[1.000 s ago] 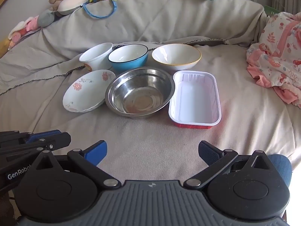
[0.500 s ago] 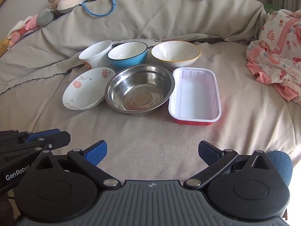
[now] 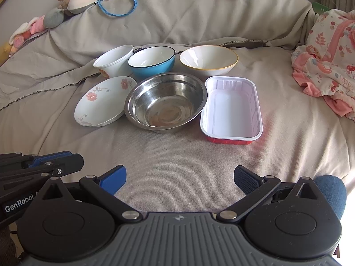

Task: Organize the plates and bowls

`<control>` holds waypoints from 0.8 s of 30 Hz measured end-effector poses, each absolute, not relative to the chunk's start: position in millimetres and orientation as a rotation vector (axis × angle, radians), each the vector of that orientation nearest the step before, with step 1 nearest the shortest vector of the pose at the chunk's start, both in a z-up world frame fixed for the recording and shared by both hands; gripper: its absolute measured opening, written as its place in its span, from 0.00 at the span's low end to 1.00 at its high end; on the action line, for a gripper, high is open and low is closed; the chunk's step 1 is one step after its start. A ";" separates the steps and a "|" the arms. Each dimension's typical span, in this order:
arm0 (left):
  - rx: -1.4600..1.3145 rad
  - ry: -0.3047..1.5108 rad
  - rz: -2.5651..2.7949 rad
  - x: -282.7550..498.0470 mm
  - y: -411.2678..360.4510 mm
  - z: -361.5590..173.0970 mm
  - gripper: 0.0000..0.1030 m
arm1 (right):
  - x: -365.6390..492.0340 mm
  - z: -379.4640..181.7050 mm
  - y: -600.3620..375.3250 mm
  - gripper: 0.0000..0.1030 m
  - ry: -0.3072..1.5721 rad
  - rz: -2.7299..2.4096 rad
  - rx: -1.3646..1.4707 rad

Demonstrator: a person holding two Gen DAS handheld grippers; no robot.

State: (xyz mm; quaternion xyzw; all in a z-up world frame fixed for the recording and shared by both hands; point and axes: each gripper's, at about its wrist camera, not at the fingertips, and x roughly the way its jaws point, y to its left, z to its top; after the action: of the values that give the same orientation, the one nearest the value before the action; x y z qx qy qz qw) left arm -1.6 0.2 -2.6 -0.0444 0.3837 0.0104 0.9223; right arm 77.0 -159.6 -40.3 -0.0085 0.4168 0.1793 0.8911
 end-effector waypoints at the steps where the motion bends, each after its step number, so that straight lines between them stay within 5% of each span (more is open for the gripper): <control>1: -0.092 0.788 0.020 -2.1 0.2 -2.7 0.16 | 77.4 -40.0 -159.7 1.00 0.865 0.372 -0.017; 24: -0.095 0.791 0.024 -4.6 -0.9 -5.1 0.16 | 76.4 -41.3 -160.5 1.00 0.872 0.371 -0.007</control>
State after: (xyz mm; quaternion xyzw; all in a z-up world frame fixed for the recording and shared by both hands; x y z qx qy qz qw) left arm -4.6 -0.9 -5.1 -0.0464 0.3849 0.0117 0.9217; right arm 76.4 -160.5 -41.3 -0.0033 0.4199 0.1786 0.8898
